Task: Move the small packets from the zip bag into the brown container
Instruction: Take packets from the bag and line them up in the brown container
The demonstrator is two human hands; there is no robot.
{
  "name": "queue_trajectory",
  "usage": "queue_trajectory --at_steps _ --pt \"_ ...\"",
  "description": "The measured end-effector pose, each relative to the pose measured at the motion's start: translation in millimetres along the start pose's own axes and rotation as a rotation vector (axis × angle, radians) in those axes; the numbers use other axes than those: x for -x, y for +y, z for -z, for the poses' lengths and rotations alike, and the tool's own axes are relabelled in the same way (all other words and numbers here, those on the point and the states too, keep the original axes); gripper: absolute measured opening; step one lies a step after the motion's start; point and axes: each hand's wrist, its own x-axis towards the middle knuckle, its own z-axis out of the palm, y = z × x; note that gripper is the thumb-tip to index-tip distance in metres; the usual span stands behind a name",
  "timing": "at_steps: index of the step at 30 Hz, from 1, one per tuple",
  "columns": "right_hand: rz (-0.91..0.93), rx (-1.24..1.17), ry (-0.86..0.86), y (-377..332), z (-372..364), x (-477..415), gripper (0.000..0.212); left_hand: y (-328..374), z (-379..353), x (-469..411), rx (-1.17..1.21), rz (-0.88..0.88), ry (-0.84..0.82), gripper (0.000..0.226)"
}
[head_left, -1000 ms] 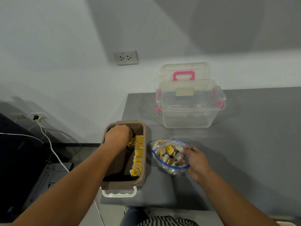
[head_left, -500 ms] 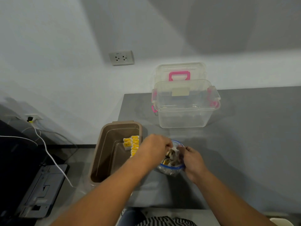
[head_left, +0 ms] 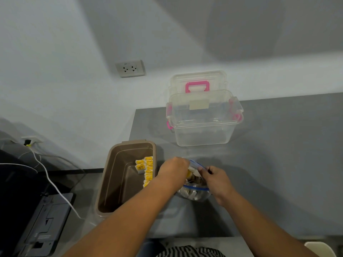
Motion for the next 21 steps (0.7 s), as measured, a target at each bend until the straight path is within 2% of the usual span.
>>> queue_trajectory --at_steps 5,14,21 --pt "0.031 0.082 0.06 1 1 -6 0.026 3 -1 -2 0.017 -0.026 -0.057 0.026" --pt "0.029 0.046 0.081 3 -4 -14 0.024 2 -4 -9 -0.02 -0.115 -0.075 0.052" --pt "0.028 0.031 0.058 4 -1 -17 0.022 -5 -7 -12 0.064 -0.142 -0.066 0.029"
